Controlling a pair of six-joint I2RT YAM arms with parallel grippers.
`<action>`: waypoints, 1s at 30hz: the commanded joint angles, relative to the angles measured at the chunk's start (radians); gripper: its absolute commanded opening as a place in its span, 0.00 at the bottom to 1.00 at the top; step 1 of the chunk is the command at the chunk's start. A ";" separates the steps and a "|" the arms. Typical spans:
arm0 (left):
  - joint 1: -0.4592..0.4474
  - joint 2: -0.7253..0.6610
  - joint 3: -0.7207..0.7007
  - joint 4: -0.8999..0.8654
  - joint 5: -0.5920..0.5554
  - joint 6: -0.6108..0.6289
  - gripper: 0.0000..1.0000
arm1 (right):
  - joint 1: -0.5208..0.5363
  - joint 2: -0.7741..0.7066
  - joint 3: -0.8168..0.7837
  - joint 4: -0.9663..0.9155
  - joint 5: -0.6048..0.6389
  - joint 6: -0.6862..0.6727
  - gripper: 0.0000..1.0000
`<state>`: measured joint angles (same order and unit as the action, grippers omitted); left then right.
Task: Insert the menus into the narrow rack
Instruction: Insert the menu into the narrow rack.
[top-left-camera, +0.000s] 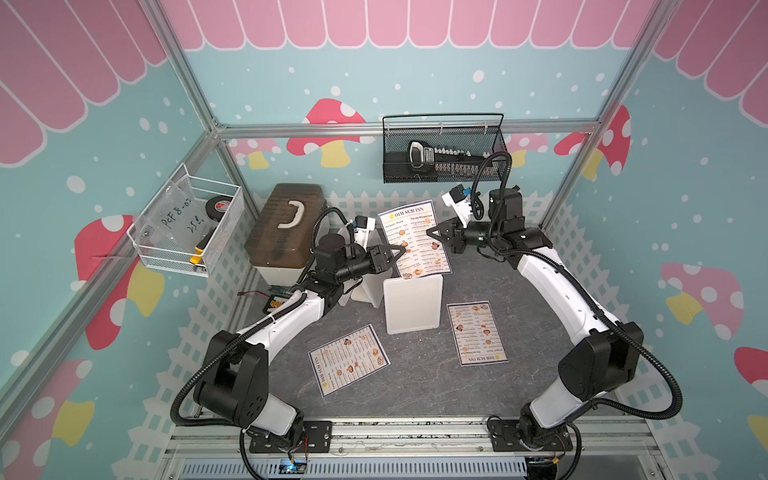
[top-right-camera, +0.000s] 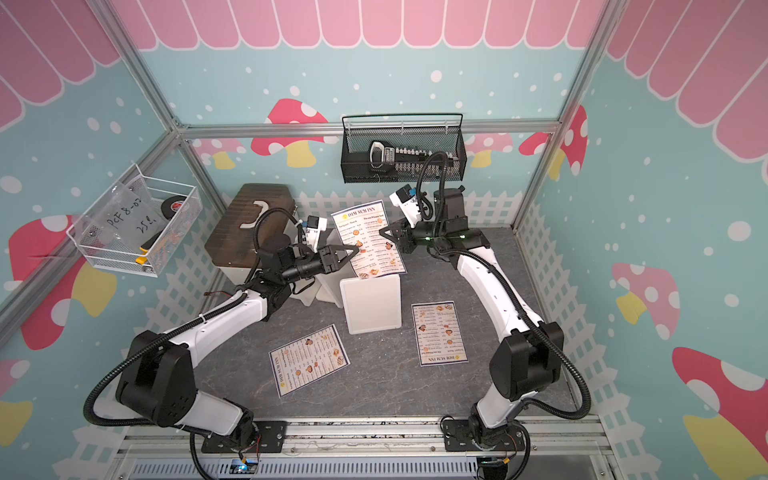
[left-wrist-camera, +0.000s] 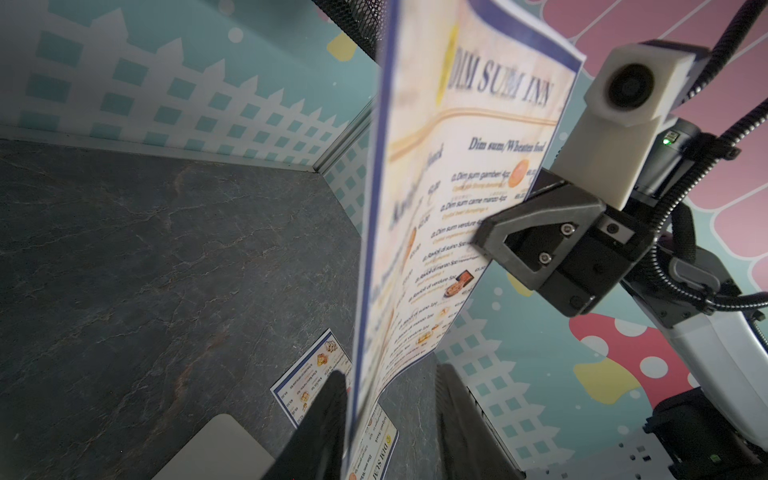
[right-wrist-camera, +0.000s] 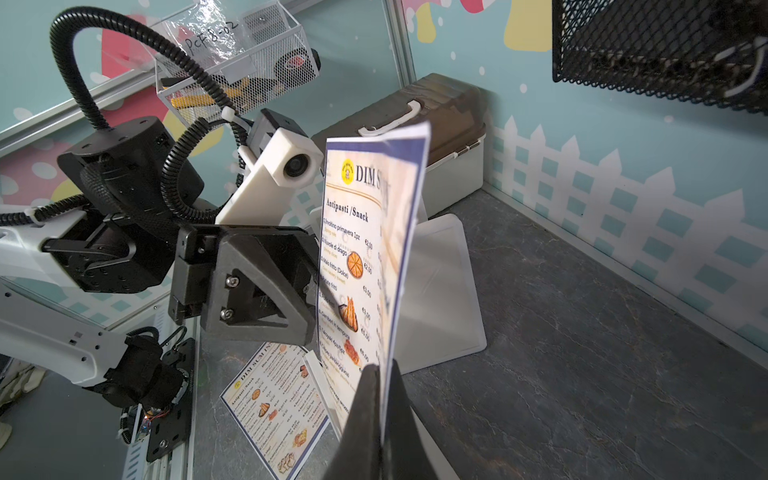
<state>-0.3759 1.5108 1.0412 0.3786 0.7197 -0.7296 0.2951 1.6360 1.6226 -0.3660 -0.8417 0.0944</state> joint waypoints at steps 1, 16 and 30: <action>-0.011 -0.004 0.024 0.020 0.020 0.000 0.35 | -0.004 -0.035 0.016 -0.024 0.019 -0.046 0.00; -0.029 0.014 0.049 0.020 0.021 0.002 0.35 | -0.010 -0.054 0.017 -0.024 0.062 -0.053 0.00; -0.029 0.029 0.048 0.013 0.019 0.007 0.35 | -0.010 -0.053 -0.003 -0.039 0.075 -0.070 0.00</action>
<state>-0.4015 1.5257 1.0611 0.3786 0.7303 -0.7296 0.2932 1.6062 1.6226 -0.3840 -0.7727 0.0586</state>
